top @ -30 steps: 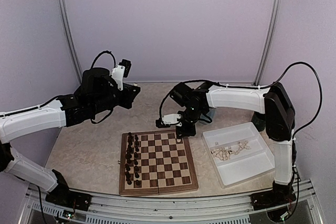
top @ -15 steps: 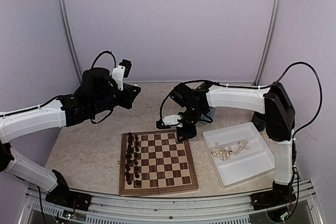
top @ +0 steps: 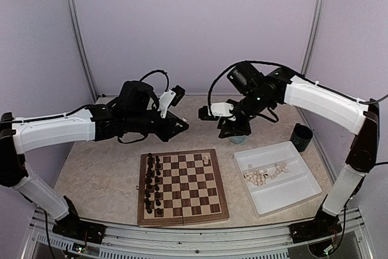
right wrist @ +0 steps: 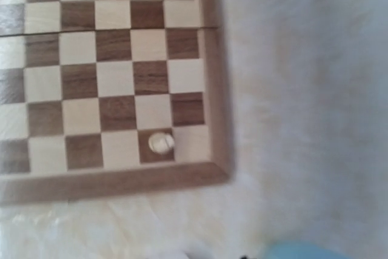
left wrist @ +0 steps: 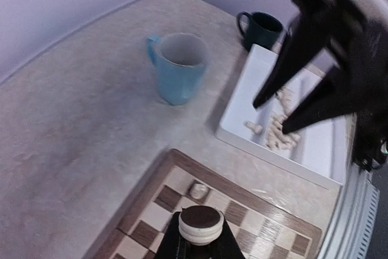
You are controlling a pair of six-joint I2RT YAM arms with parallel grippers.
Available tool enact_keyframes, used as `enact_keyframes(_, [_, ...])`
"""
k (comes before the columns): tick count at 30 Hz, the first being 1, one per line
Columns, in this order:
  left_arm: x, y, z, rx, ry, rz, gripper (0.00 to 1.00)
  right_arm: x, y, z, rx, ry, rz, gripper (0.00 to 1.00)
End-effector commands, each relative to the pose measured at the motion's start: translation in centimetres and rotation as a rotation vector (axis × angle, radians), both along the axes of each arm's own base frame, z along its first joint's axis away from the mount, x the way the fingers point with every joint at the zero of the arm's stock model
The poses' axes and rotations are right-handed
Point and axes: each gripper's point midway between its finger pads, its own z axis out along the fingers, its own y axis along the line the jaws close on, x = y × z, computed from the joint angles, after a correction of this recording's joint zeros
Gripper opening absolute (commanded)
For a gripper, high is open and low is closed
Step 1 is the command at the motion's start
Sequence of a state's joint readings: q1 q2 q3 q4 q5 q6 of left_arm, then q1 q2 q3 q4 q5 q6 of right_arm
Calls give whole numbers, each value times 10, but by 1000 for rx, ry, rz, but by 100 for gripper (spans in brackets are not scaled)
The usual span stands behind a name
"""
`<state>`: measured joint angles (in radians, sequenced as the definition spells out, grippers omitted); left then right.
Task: Set up the chess pieces on the board
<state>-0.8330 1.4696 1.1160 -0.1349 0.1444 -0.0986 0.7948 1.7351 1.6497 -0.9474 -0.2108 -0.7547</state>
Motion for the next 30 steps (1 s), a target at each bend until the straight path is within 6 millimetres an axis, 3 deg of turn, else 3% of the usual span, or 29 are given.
enact_keyframes(1, [-61,-38,-11,0,168,-315,4,-28,-17,37,81,-96,127,33])
enact_keyframes(3, [-73,-44,-14,-19,222,-377,5,-39,-18,39,80,-118,167,33])
enact_keyframes(6, [-88,-51,-16,-47,307,-469,6,-49,-18,24,19,-139,203,33])
enact_keyframes(13, [-107,-65,-23,-68,423,-581,7,-68,-3,16,-30,-207,285,32])
enact_keyframes(20, [-118,-74,-22,-97,487,-650,8,-76,9,14,-58,-270,317,36])
enact_keyframes(30, [-119,-80,-28,-104,527,-667,9,-94,27,5,-93,-296,376,36])
